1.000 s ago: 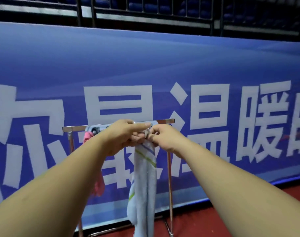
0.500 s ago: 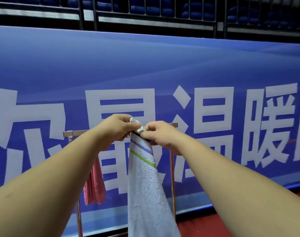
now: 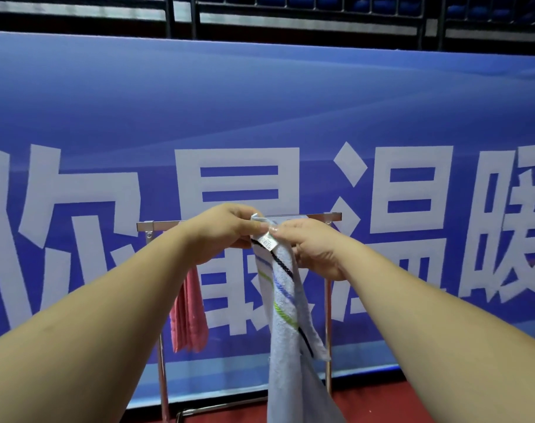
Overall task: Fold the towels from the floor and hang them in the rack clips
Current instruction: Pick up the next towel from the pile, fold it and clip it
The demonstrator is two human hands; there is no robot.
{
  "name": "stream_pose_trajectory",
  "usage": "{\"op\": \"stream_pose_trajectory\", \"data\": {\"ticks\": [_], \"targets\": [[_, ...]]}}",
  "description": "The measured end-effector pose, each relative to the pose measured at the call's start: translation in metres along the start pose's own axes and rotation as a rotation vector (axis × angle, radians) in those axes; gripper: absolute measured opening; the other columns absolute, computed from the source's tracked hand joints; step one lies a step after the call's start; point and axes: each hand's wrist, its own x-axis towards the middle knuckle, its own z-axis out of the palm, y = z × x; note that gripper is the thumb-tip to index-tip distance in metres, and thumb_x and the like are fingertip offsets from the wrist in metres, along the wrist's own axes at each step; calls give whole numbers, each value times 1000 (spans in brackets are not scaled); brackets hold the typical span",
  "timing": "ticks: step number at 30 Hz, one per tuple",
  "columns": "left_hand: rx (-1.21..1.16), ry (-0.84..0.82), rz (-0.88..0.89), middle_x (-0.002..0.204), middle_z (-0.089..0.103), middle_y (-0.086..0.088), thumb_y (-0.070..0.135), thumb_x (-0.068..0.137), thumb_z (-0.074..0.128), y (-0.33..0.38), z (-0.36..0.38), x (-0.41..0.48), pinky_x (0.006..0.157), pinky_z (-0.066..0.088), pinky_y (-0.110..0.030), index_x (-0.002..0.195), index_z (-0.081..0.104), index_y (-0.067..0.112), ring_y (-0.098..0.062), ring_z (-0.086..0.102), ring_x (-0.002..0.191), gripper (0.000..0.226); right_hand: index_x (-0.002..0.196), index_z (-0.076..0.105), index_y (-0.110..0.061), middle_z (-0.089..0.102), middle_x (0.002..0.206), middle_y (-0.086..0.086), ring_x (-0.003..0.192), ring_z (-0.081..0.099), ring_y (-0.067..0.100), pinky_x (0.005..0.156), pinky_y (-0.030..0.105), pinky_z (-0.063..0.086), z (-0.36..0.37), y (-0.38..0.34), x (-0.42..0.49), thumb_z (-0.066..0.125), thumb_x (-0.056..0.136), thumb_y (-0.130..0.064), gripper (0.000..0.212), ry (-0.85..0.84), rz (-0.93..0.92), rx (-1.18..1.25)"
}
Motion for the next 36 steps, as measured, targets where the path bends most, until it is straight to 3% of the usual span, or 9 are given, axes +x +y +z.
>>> {"op": "stream_pose_trajectory", "data": {"ticks": [4,8,12,14,18,24,29,33,36], "targets": [[-71,41,-39,96,77,-13,12,104,66,-4,1,1,80,61,-30,103,76,3,-22,74,87,14,88,70,-17,64,77,2,71,55,15,66,31,45,6,6,10,71,101,-30,18,77,-82,-84],[-68,124,-20,99,77,-20,14,102,70,-7,0,3,81,63,-33,104,77,1,-25,73,88,15,84,73,-16,67,78,-2,75,57,13,73,34,46,7,2,17,72,98,-38,26,191,-149,-257],[-78,211,-13,91,73,-15,17,98,75,-12,-1,4,82,55,-41,98,74,0,-26,65,83,17,83,69,-21,61,74,-7,72,52,12,68,32,43,6,-1,17,70,98,-49,32,208,-146,-385],[-96,244,-20,86,68,-12,18,97,77,-13,1,2,75,50,-38,96,73,3,-25,59,77,16,86,69,-16,60,75,-6,72,51,13,68,33,43,4,-2,14,68,99,-50,36,189,-137,-434],[-144,283,-38,80,64,-8,19,93,81,-19,-3,-1,65,47,-30,81,69,15,-17,56,69,18,75,61,-20,55,73,-4,70,48,15,67,34,37,-7,6,7,66,101,-48,38,180,-133,-564],[-189,348,-60,87,71,-11,20,91,84,-32,-11,-9,74,56,-37,94,72,9,-24,65,79,17,77,56,-16,48,75,1,69,42,16,67,36,31,-34,31,-8,63,103,-47,40,174,-63,-708],[-232,493,-103,88,74,-15,23,88,87,-46,-20,-14,82,57,-50,93,74,1,-29,66,81,26,83,63,-10,59,75,2,72,51,18,69,36,39,-65,56,-24,64,103,-43,39,241,78,-643],[-206,613,-102,76,75,-8,20,90,84,-53,-20,-16,75,58,-42,84,78,8,-24,67,70,15,92,74,-17,75,90,6,83,67,26,72,38,53,-83,66,-39,59,106,-41,32,277,216,-638],[-183,602,-136,72,73,-7,17,93,82,-59,-13,-16,66,60,-35,81,77,8,-21,68,62,16,95,77,-10,78,99,16,85,68,28,77,38,53,-84,70,-40,61,105,-34,31,306,270,-624]]}}
